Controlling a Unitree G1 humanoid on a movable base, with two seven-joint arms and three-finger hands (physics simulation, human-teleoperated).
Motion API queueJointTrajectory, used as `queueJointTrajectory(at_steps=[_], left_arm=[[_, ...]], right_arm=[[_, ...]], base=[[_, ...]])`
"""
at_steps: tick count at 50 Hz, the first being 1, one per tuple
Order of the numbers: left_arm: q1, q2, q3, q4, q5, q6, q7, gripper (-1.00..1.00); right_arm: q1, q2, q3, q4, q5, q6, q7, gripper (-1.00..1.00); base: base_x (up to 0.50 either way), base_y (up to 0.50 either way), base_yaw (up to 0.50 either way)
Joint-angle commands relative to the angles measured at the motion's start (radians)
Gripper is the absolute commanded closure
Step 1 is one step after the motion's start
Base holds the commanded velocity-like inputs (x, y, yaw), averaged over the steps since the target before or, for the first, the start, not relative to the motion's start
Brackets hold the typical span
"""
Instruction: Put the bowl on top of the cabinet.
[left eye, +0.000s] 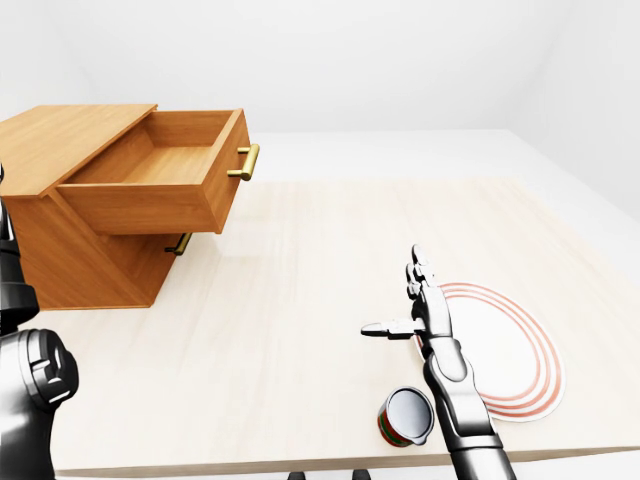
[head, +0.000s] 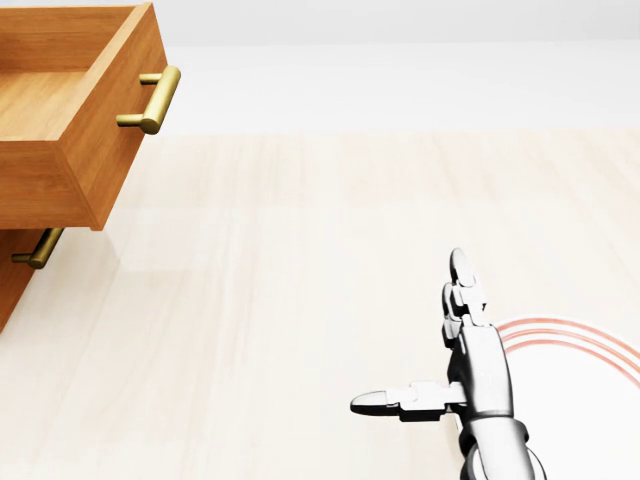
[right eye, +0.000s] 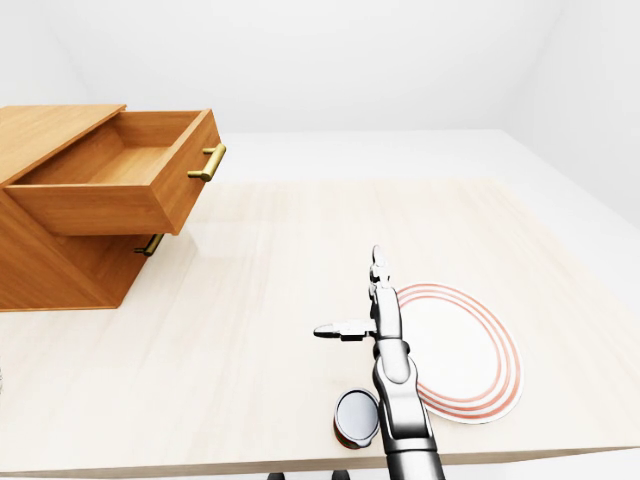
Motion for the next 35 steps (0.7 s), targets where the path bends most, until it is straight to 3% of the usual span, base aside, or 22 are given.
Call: queueJointTrajectory(at_steps=[1,9,35], left_arm=[[-0.092,0.045,-0.052,0.291,0.142,0.000,0.000,0.95],[-0.096,0.043,-0.089,0.413,0.247,0.000,0.000,0.94],[0.004,0.028,-0.120,0.541,0.385,0.000,0.000,0.95]], right_arm=[[-0.001,0.000,-0.001,0.002,0.000,-0.002,0.000,-1.00],[-0.004,0.000,0.000,0.008,0.000,-0.004,-0.001,-1.00],[-0.005,0.000,-0.002,0.016,0.001,-0.011,-0.002,-1.00]], base=[[0.00,0.00,0.00],[0.00,0.00,0.00],[0.00,0.00,0.00]])
